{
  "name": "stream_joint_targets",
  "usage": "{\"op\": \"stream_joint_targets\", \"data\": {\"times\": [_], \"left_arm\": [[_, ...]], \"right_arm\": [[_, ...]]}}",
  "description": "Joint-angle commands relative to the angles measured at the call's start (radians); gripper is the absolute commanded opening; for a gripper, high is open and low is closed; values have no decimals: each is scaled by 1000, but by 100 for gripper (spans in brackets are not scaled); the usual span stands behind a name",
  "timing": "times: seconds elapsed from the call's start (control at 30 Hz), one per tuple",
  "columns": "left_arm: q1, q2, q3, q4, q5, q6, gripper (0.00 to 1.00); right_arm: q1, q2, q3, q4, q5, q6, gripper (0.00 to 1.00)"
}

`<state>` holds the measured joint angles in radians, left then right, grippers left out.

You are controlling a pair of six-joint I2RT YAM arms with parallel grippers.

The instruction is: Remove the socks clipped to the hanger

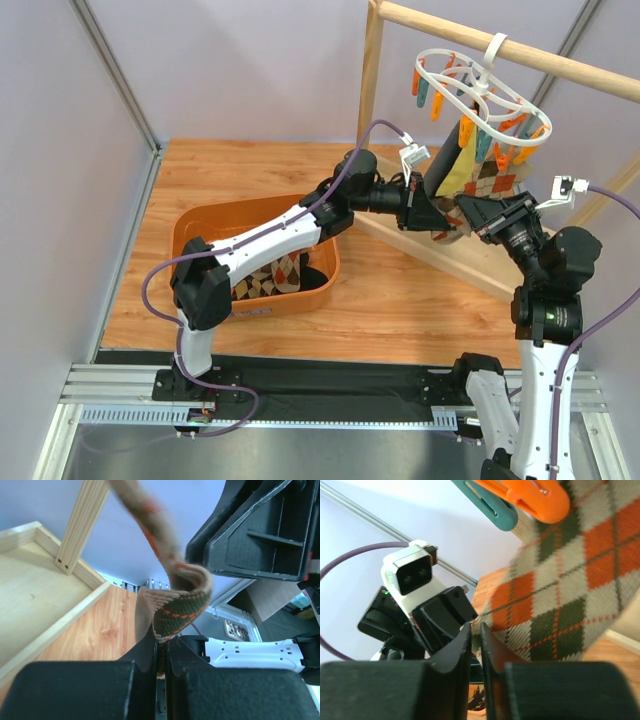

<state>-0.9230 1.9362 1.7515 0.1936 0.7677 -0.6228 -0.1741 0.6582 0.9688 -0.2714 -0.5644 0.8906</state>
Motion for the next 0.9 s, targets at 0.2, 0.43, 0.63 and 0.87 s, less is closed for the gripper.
{"op": "stream_joint_targets", "data": {"times": [0.2,0.43,0.63,0.87], "left_arm": [[29,-46,37,-57,-33,-15,0],[70,-92,10,-114,-31,-23,0],[107,-137,-59,-92,-31,-72,0],[150,-177,-73,-129,-13,-72,0]], "right_arm": [[4,-3,114,-296,202,-254,56],[4,-16,200,-411,411,-432,66],[-74,161,465,-558,341,-622,65],[-266,234,554,-522,-4,-627,65]]}}
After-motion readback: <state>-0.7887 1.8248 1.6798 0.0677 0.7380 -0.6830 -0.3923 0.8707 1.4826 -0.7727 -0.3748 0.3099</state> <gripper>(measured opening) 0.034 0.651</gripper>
